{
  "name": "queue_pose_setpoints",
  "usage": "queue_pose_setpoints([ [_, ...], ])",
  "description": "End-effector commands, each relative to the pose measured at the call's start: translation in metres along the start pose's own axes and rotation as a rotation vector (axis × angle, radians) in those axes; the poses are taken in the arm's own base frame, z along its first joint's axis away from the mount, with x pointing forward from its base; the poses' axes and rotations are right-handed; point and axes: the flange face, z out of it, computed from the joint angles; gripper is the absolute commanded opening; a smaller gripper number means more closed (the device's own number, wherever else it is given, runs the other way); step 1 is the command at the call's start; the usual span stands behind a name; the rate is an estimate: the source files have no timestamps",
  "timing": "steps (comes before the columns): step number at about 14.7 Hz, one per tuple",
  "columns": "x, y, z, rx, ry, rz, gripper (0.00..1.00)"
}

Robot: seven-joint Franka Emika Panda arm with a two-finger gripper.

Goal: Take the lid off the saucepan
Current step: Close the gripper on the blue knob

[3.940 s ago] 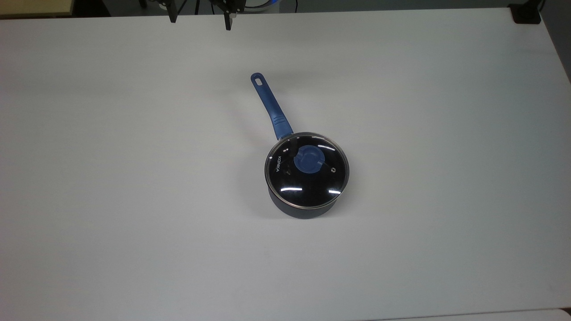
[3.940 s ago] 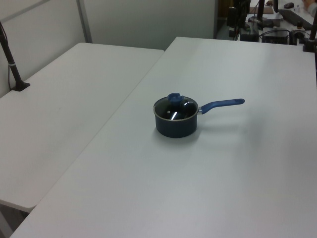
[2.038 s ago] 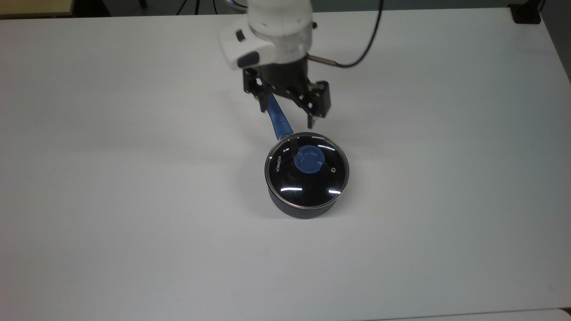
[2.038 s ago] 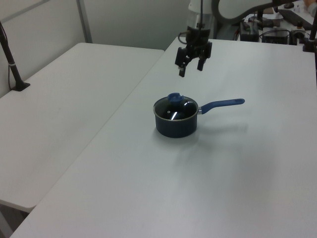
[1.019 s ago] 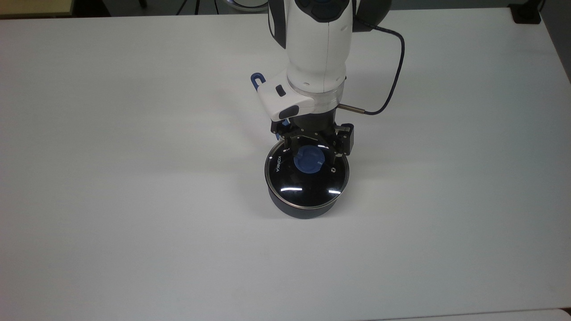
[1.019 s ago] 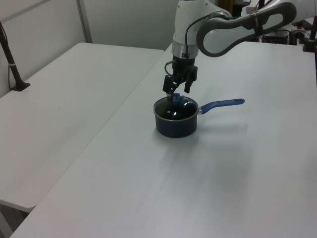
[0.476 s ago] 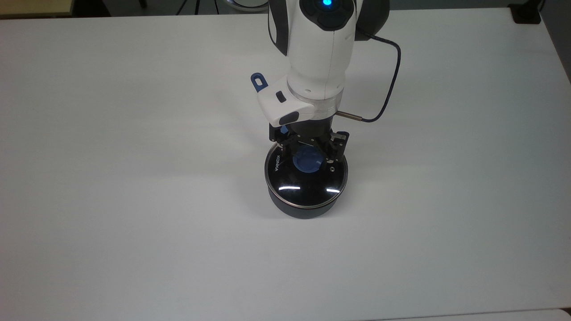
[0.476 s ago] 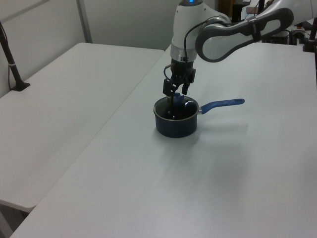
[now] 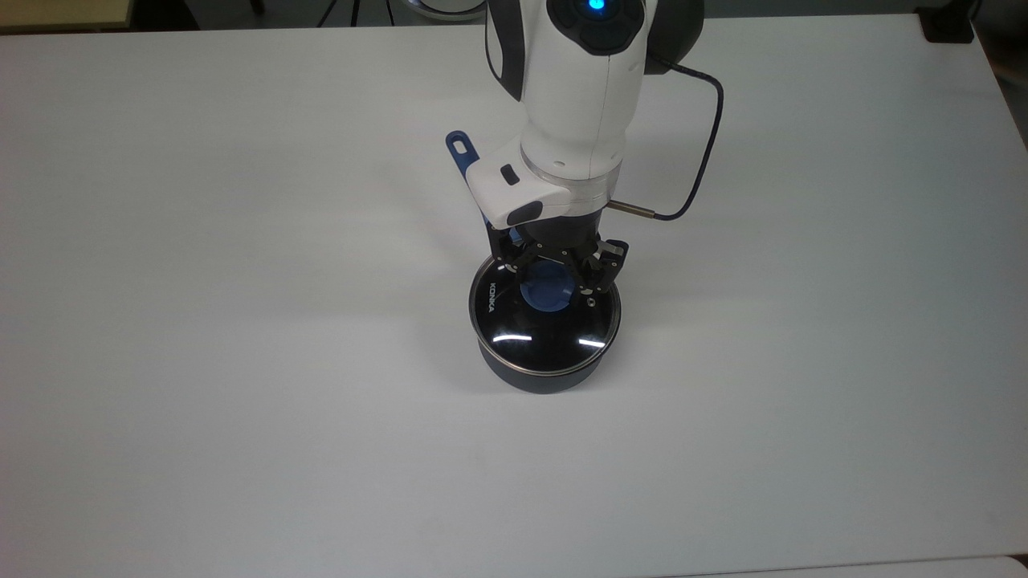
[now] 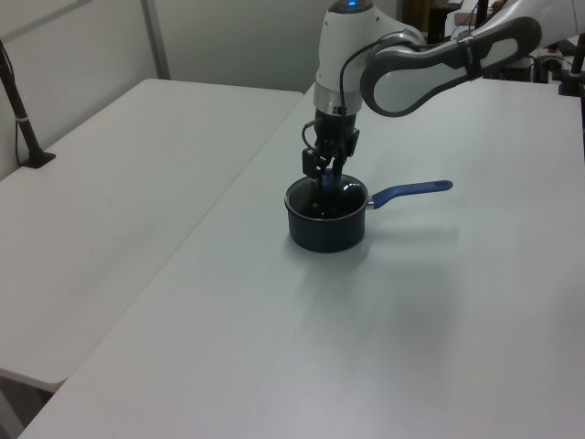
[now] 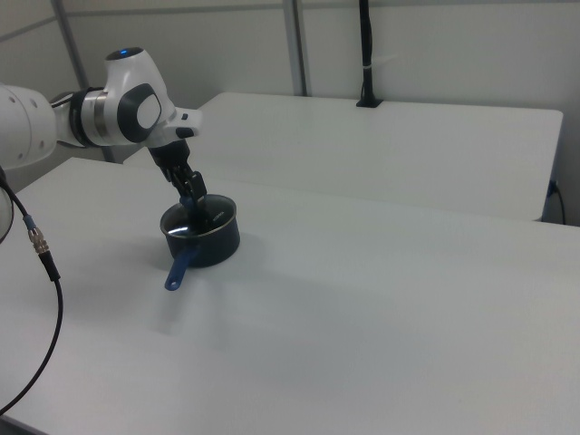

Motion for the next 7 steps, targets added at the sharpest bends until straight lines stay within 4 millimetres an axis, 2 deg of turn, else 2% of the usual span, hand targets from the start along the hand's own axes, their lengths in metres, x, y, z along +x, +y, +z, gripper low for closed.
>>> queue_pose_setpoints([
  [1, 0.002, -0.005, -0.001, -0.01, 0.025, -0.025, 0.51],
  [4, 0.0, -0.007, -0.009, -0.006, 0.03, -0.025, 0.49],
  [7, 0.002, -0.005, -0.027, 0.012, 0.043, -0.016, 0.46],
])
